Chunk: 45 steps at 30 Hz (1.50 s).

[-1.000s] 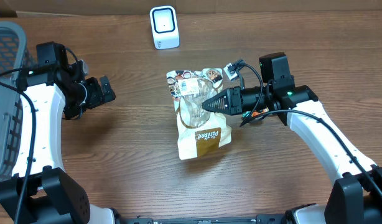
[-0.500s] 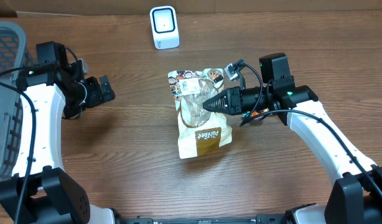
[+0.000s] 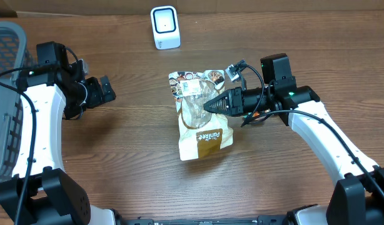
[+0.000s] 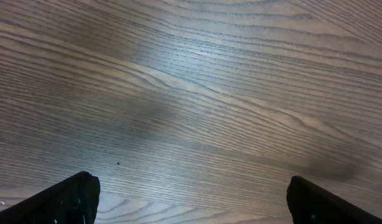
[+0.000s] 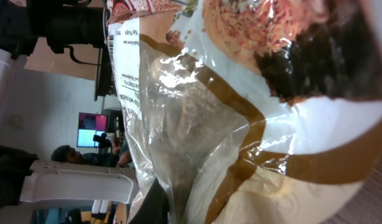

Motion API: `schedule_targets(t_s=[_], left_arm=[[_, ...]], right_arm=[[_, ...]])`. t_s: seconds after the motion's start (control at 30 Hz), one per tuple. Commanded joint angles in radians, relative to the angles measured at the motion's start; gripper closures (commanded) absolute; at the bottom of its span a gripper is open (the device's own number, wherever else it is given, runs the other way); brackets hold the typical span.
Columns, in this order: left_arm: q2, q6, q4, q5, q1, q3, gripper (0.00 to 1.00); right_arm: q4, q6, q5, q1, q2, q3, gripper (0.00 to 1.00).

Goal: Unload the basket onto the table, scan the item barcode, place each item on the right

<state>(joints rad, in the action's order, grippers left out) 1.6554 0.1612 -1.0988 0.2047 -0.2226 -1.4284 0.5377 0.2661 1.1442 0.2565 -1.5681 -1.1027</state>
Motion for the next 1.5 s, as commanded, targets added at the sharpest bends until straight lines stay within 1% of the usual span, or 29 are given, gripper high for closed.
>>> schedule_targets(t_s=[0.0,0.07,0.13,0.2,0.23,0.37,0.53,0.63,0.7,0.73,0.83,0.93,1.03,1.17,1.33,1.43,1.47], left_arm=[[0.009,0.003,0.003,-0.006,0.003,0.006,0.0],[0.009,0.003,0.003,-0.006,0.002,0.006,0.0],[0.009,0.003,0.003,-0.006,0.002,0.006,0.0],[0.009,0.003,0.003,-0.006,0.002,0.006,0.0],[0.009,0.003,0.003,-0.006,0.002,0.006,0.0],[0.009,0.003,0.003,-0.006,0.002,0.006,0.0],[0.009,0.003,0.003,-0.006,0.002,0.006,0.0],[0.009,0.003,0.003,-0.006,0.002,0.006,0.0],[0.009,0.003,0.003,-0.006,0.002,0.006,0.01],[0.009,0.003,0.003,-0.006,0.002,0.006,0.0],[0.009,0.003,0.003,-0.006,0.002,0.006,0.01],[0.009,0.003,0.003,-0.006,0.002,0.006,0.0],[0.009,0.003,0.003,-0.006,0.002,0.006,0.01],[0.009,0.003,0.003,-0.006,0.002,0.006,0.0],[0.009,0.003,0.003,-0.006,0.002,0.006,0.0],[0.009,0.003,0.003,-0.006,0.002,0.006,0.0],[0.009,0.003,0.003,-0.006,0.002,0.006,0.0]], right_arm=[[-0.003,0.022,0.027,-0.003,0.027,-0.014,0.96],[0.041,0.021,-0.002,-0.002,0.027,-0.053,0.96],[0.122,0.01,-0.086,0.003,0.027,-0.114,0.96],[0.249,-0.036,-0.21,0.014,0.024,-0.212,0.96],[0.345,-0.068,-0.309,0.022,0.018,-0.296,0.96],[0.558,-0.116,-0.595,0.054,-0.024,-0.563,0.96],[0.697,-0.129,-0.946,0.107,-0.162,-0.946,0.96],[0.723,-0.15,-1.15,0.146,-0.291,-1.154,0.96],[0.69,-0.195,-1.282,0.169,-0.368,-1.236,0.96],[0.646,-0.226,-1.369,0.184,-0.409,-1.257,0.96],[0.481,-0.34,-1.616,0.219,-0.502,-1.254,0.96],[0.309,-0.481,-1.754,0.24,-0.597,-1.254,0.96],[0.13,-0.603,-1.776,0.244,-0.681,-1.254,0.96],[-0.06,-0.708,-1.779,0.254,-0.773,-1.254,0.96],[-0.159,-0.896,-1.78,0.292,-0.865,-1.253,0.96],[-0.17,-1.054,-1.78,0.321,-0.917,-1.253,0.96],[-0.171,-1.085,-1.783,0.33,-0.931,-1.253,0.96]])
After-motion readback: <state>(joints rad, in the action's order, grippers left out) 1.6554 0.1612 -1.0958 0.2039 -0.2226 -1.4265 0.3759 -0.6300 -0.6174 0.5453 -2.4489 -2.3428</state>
